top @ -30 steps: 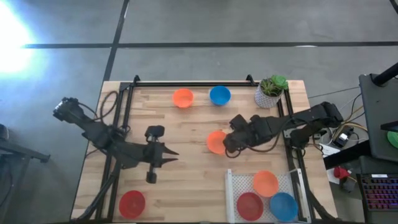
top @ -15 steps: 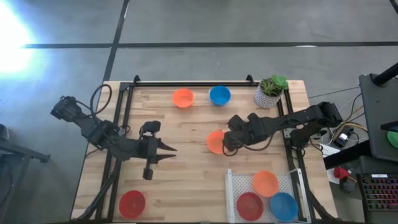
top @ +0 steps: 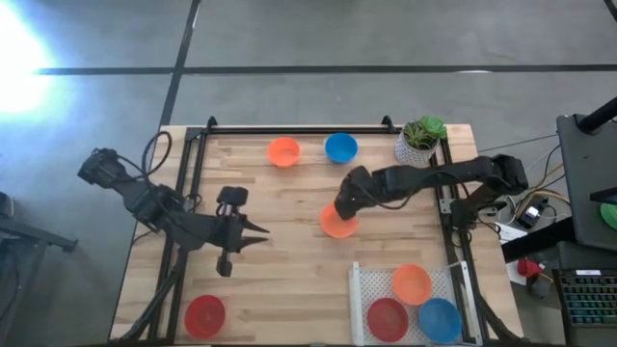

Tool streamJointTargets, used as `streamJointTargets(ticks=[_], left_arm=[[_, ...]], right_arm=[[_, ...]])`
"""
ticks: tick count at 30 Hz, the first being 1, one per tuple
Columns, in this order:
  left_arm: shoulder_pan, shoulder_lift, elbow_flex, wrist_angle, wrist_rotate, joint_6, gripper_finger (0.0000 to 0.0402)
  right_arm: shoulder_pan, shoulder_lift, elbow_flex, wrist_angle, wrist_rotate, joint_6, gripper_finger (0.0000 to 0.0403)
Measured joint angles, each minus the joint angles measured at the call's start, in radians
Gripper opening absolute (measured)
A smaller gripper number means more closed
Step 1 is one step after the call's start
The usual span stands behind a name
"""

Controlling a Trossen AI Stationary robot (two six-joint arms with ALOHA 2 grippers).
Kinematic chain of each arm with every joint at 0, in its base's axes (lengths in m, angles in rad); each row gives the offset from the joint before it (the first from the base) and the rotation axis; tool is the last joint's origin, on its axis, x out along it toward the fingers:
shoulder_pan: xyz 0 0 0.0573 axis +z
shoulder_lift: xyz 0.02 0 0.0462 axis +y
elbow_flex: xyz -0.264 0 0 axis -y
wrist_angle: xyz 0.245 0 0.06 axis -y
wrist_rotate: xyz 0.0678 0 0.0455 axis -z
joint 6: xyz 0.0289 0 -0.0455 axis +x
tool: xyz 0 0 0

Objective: Pick & Place Mini bowls
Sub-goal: Stack the bottom orange bowl on top of the orange bowl on the shelf

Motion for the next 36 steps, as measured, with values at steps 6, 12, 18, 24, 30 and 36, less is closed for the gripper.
streamJointTargets(ticks=[6,12,18,24,30,36], left_arm=[[0.000,0.000,0.000,0.052,0.000,-0.054,0.0064],[0.000,0.010,0.000,0.050,0.000,-0.151,0.0064],[0.000,0.021,-0.004,0.053,0.000,-0.134,0.0064],[0.000,0.021,-0.046,0.043,0.000,-0.018,0.0064],[0.001,0.020,-0.086,0.039,0.000,0.020,0.0064],[0.002,0.013,-0.087,0.045,0.000,0.042,0.0064]], right_arm=[[-0.033,0.000,-0.063,0.038,0.002,-0.139,0.0059],[-0.044,0.000,-0.164,0.101,-0.068,-0.162,0.0059],[-0.047,0.000,-0.240,0.209,-0.169,-0.186,0.0059],[-0.057,0.000,-0.241,0.216,-0.228,-0.142,0.0059],[-0.068,-0.001,-0.208,0.219,-0.245,-0.137,0.0059],[-0.068,-0.001,-0.212,0.220,-0.245,-0.129,0.0059]])
